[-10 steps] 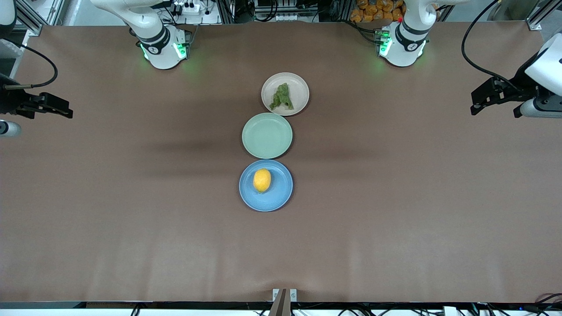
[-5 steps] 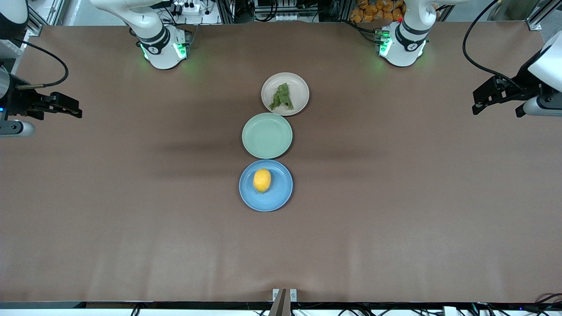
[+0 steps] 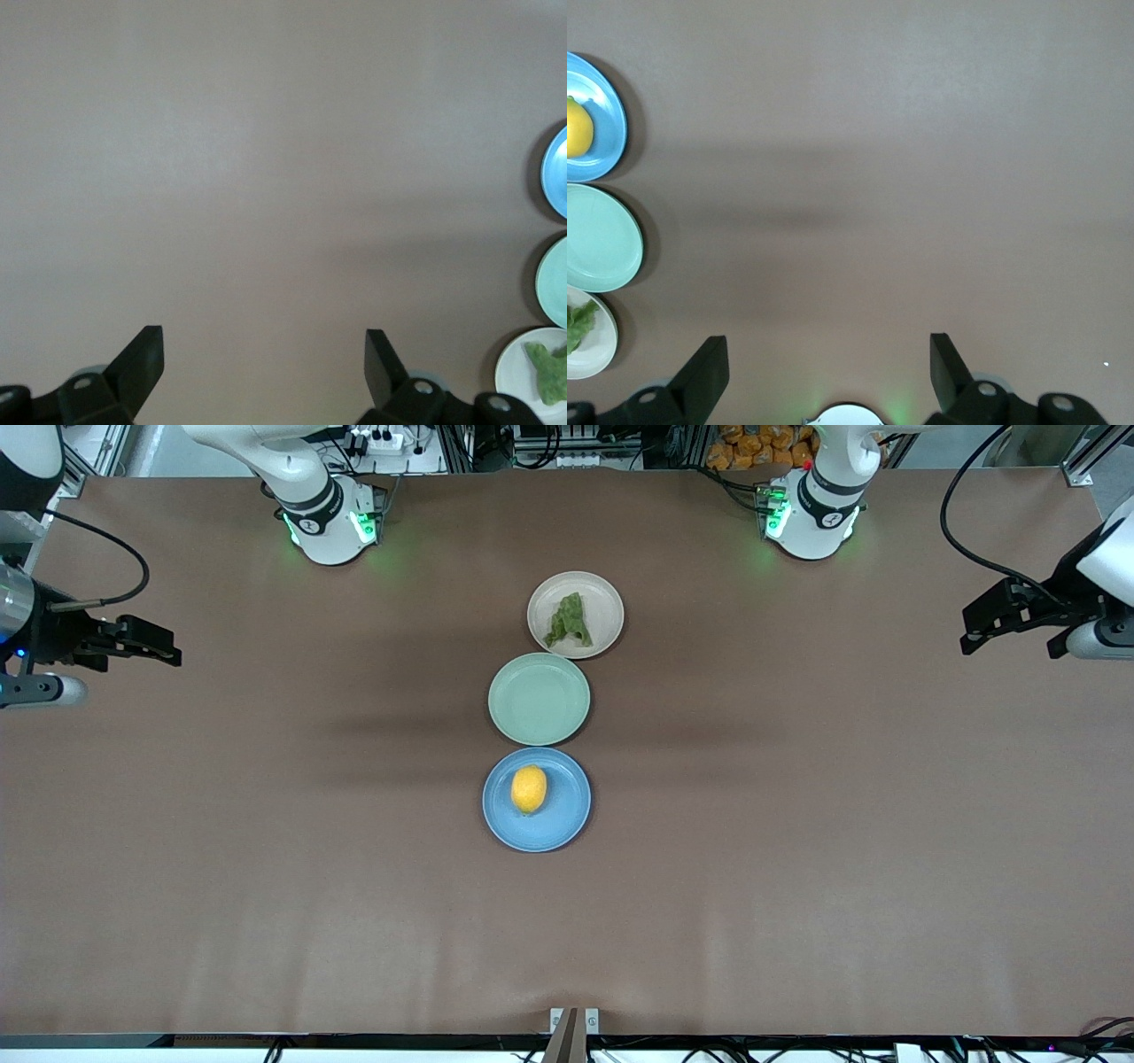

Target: Place lemon and lettuce in plates

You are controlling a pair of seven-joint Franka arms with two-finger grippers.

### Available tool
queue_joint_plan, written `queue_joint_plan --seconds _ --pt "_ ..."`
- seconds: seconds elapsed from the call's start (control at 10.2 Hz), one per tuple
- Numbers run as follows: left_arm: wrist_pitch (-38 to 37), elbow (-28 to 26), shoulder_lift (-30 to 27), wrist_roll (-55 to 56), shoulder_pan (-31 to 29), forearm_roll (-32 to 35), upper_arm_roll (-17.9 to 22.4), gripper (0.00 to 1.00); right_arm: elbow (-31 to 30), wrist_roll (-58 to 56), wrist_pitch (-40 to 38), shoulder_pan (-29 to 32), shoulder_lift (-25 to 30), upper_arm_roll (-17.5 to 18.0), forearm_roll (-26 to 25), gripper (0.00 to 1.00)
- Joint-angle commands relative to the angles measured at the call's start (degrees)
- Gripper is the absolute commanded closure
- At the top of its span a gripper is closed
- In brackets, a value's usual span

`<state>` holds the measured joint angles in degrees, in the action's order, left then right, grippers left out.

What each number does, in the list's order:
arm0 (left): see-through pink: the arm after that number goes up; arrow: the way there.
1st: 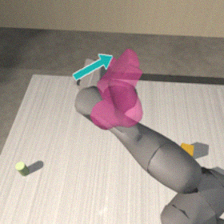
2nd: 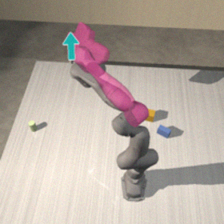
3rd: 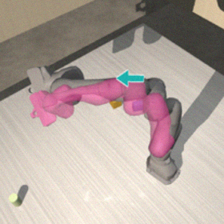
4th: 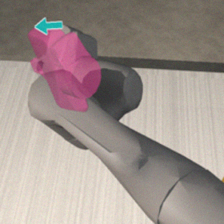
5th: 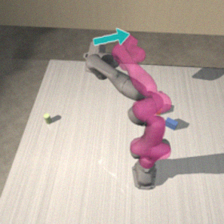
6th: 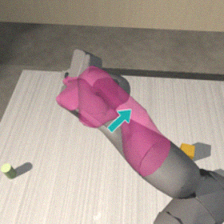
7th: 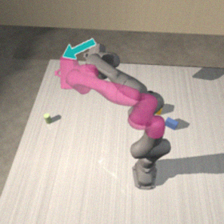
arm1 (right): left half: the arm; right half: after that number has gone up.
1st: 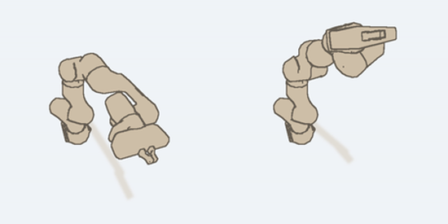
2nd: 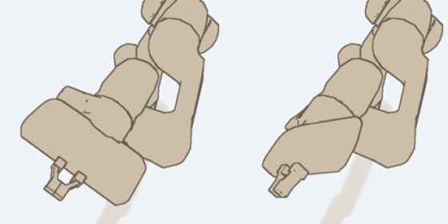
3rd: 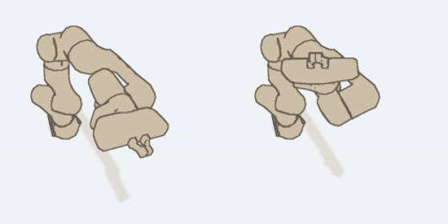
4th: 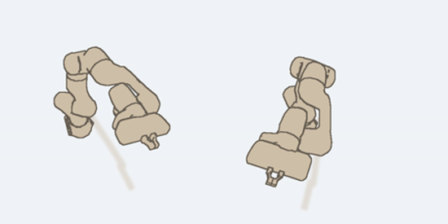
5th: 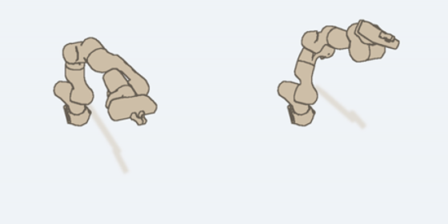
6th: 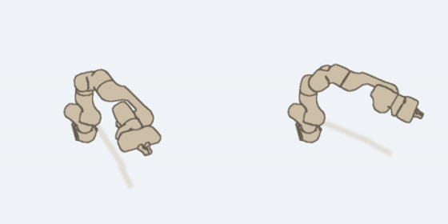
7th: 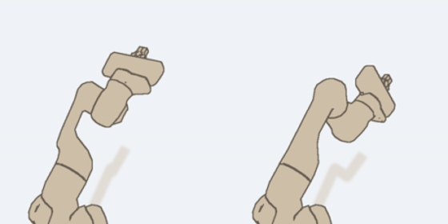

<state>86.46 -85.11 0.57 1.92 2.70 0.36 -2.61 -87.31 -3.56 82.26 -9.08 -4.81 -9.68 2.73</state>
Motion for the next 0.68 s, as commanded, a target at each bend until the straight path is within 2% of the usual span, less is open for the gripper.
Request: queue_joint_plan --seconds 0.0,0.59 --pt "-2.17 1.17 0.22 -0.95 -0.85 -0.71 -0.73 0.0 0.56 0.75 -0.52 -0.15 -0.2 -0.16 0.96 0.0" --pt "-2.08 1.17 0.22 -0.25 -0.85 -0.97 -0.73 0.0 1.08 0.84 -1.58 0.03 0.6 -0.25 0.87 0.0"
